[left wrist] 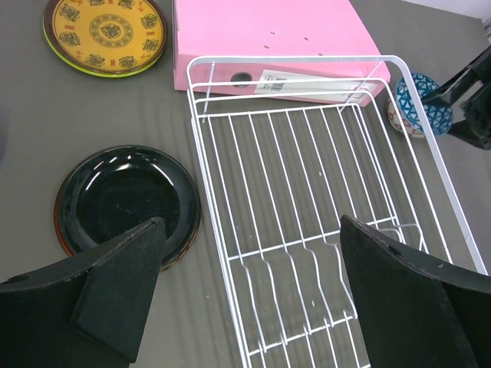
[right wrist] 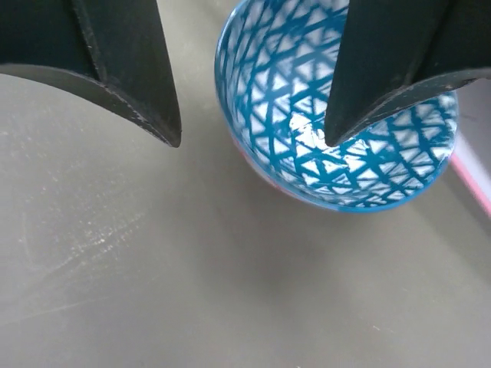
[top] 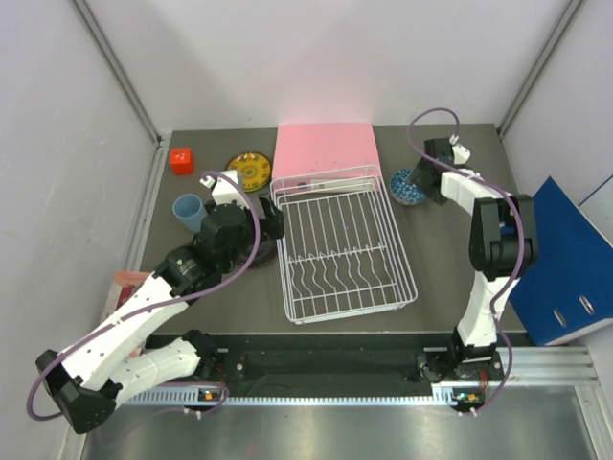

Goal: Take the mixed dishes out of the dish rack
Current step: Place the bowl at the center of the board, then reset both arms

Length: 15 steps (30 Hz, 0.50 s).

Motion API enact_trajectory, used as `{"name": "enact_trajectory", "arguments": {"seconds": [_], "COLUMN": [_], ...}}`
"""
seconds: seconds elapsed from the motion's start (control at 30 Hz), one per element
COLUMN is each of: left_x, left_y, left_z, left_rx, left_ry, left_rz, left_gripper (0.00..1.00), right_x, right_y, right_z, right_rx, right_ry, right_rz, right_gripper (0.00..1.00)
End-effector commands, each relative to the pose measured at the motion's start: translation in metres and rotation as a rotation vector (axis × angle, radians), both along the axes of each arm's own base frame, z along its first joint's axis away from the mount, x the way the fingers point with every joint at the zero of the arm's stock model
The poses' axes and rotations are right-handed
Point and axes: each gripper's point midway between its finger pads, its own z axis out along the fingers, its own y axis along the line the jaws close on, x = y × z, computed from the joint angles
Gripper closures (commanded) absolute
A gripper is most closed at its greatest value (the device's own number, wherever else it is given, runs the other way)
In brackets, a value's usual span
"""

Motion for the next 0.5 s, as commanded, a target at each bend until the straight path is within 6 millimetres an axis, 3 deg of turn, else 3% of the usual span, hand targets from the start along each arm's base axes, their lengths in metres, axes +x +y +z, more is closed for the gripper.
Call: {"name": "enact_trajectory", "arguments": {"seconds": [0.0, 0.13, 0.17, 0.23, 0.27, 0.3, 0.37, 0.4, 0.47], "left_x": [0.003, 0.004, 0.005, 0.006, 0.006, 0.007, 0.008, 0.009, 0.011], "left_y": [-0.002, -0.003, -0.003, -0.004, -0.005, -0.005, -0.009, -0.010, -0.018], "left_z": [0.001, -0.002, -0.002, -0.004, -0.006, -0.006, -0.010, -0.013, -0.020], "left_rx": [-0.017, -0.012, -0.012, -0.010, -0.009, -0.011, -0.012, -0.011, -0.004], "left_ry": [-0.011, -0.001, 0.002, 0.008, 0.014, 0.015, 0.029, 0.036, 0.060], "left_rz": [0.004, 0.004, 0.006, 0.009, 0.007, 0.009, 0.007, 0.002, -0.019], "left_gripper": [0.01, 0.01, 0.01, 0.01, 0.01, 0.01, 0.01, 0.01, 0.01], "right_x": [0.014, 0.004, -0.001, -0.010, -0.018, -0.024, -0.044, -0.054, -0.081], "right_y": [-0.004, -0.004, -0.005, -0.002, 0.000, 0.004, 0.025, 0.047, 0.066], "right_z": [0.086, 0.131, 0.153, 0.173, 0.198, 0.209, 0.243, 0.254, 0.276], "right_rx": [0.036, 0.045, 0.051, 0.046, 0.052, 0.052, 0.049, 0.040, 0.021], "right_ry": [-0.195, -0.273, -0.316, -0.358, -0.416, -0.440, -0.541, -0.581, -0.676], "right_rz": [-0.032, -0.035, -0.038, -0.034, -0.028, -0.015, 0.034, 0.075, 0.120], "right_gripper": [0.24, 0.23, 0.22, 0.21, 0.21, 0.21, 0.20, 0.20, 0.19]}}
